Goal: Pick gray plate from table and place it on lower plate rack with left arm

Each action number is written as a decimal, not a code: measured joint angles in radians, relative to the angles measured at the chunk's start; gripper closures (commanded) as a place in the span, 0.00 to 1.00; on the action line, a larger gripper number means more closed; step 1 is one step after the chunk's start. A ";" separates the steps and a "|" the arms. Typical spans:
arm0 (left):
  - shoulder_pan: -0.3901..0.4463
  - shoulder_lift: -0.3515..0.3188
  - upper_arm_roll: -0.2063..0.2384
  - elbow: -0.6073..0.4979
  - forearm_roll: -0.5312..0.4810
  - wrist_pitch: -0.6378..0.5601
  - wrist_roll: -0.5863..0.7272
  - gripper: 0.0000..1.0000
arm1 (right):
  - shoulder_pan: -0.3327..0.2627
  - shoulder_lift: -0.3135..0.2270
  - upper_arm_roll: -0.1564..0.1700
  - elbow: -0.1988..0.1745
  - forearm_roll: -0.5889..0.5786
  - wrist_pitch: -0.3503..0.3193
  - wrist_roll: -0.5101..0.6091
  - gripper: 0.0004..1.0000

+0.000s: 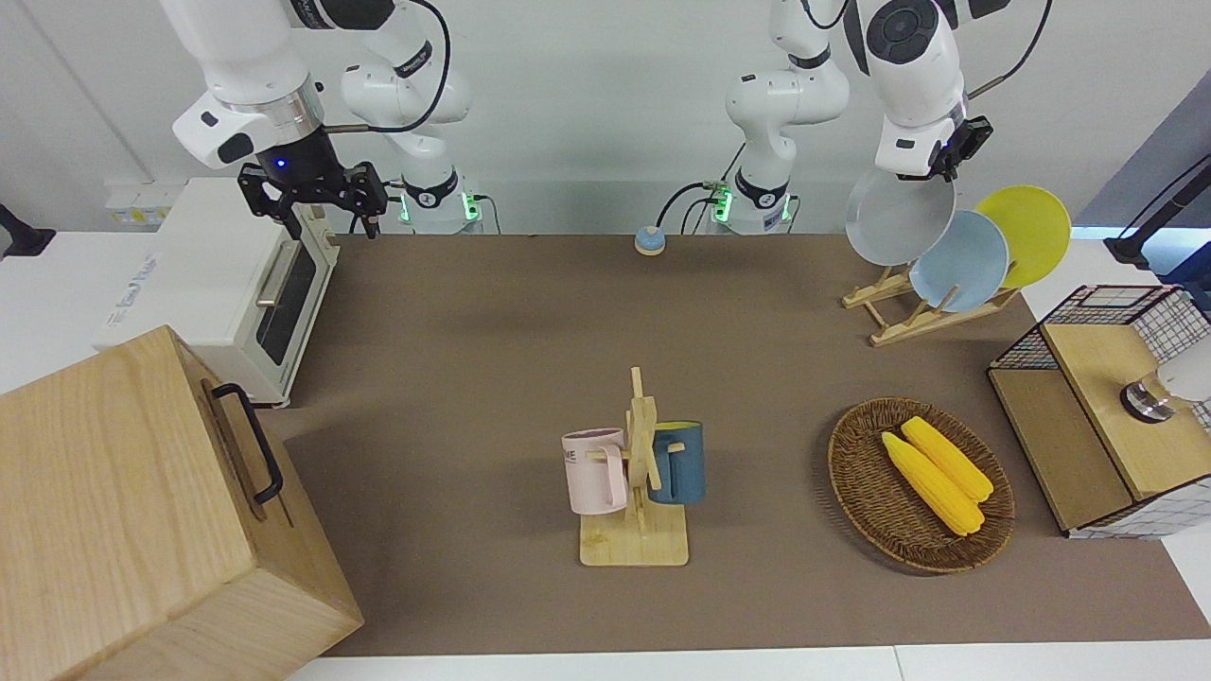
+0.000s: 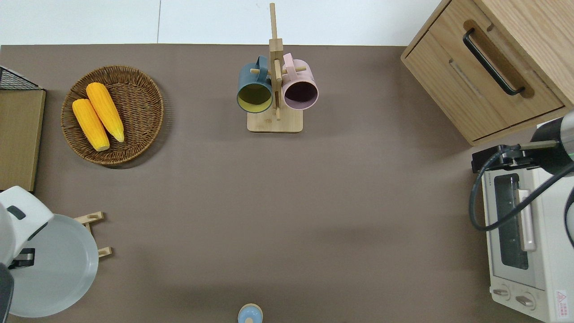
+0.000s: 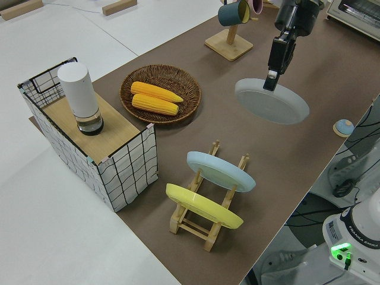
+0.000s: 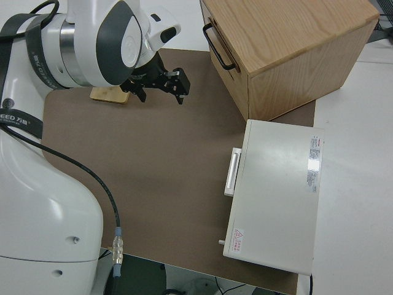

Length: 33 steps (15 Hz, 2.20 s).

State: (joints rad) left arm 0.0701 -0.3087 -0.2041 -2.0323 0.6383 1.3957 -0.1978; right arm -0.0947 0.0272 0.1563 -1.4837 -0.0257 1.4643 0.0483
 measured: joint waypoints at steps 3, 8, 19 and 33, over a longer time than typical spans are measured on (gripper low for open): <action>0.000 0.024 -0.025 -0.020 0.057 -0.016 -0.056 1.00 | 0.000 0.000 0.000 0.000 0.000 0.000 0.000 0.02; 0.000 0.061 -0.066 -0.072 0.104 -0.023 -0.165 1.00 | 0.000 0.000 0.000 0.000 0.000 0.000 0.000 0.02; -0.001 0.141 -0.087 -0.149 0.197 -0.019 -0.342 1.00 | 0.000 0.000 0.000 0.000 0.000 0.000 0.000 0.02; 0.000 0.217 -0.086 -0.200 0.236 0.048 -0.514 1.00 | 0.000 0.000 0.000 0.000 0.000 0.000 0.000 0.02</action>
State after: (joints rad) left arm 0.0700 -0.0915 -0.2904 -2.2321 0.8742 1.4434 -0.7122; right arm -0.0947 0.0272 0.1563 -1.4837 -0.0257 1.4643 0.0483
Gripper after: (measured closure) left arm 0.991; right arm 0.013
